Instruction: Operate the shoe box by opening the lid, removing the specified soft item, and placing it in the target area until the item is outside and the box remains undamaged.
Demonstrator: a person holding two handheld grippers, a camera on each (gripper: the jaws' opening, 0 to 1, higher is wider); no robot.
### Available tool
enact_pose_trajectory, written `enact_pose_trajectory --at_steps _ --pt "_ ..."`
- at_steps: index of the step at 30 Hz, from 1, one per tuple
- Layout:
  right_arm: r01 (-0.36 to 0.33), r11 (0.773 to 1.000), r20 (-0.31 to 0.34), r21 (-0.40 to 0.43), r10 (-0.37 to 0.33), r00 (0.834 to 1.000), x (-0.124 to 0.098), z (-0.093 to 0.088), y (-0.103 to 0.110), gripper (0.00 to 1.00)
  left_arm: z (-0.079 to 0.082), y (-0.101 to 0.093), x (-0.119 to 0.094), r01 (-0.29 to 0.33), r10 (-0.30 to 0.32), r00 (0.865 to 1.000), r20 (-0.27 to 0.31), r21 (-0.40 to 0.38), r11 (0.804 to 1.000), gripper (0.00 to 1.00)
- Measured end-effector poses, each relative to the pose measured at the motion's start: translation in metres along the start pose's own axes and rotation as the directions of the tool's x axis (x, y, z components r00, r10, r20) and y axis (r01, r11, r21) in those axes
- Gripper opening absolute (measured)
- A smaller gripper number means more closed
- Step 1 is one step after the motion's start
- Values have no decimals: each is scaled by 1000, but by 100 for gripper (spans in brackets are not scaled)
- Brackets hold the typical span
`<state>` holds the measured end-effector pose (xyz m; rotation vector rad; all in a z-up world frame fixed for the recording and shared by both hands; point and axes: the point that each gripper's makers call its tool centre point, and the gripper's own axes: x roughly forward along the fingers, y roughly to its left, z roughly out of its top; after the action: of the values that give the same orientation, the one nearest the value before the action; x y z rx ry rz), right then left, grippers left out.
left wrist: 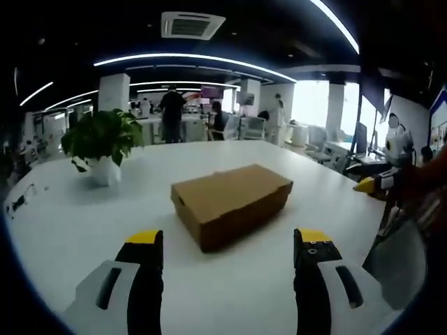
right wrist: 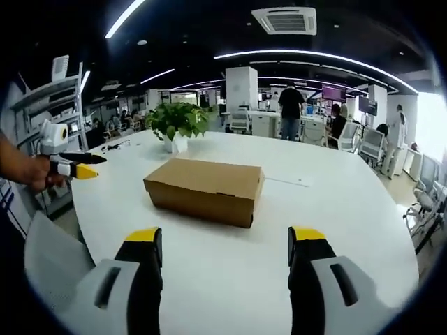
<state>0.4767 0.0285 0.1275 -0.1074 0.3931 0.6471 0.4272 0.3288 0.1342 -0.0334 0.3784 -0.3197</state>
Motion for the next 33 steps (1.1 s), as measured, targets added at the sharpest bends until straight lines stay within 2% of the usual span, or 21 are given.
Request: enact_pose_trajectory --at_steps 6,13,22,33 --pt "-34 999 -15 -26 33 999 30 6 -4 69 9 11 24 -8 8 1000 -1 3 1000 78" --pt "-65 996 -42 -68 62 997 67 8 -19 69 8 16 55 -6 6 1000 -26 14 1000 78" --pt "-98 990 -73 -103 91 993 106 11 -38 68 -2 23 92 5 -4 997 -71 16 1000 78" --pt "-161 977 -126 -141 144 982 153 -1 -42 67 -15 29 130 18 -17 994 -112 8 1000 78"
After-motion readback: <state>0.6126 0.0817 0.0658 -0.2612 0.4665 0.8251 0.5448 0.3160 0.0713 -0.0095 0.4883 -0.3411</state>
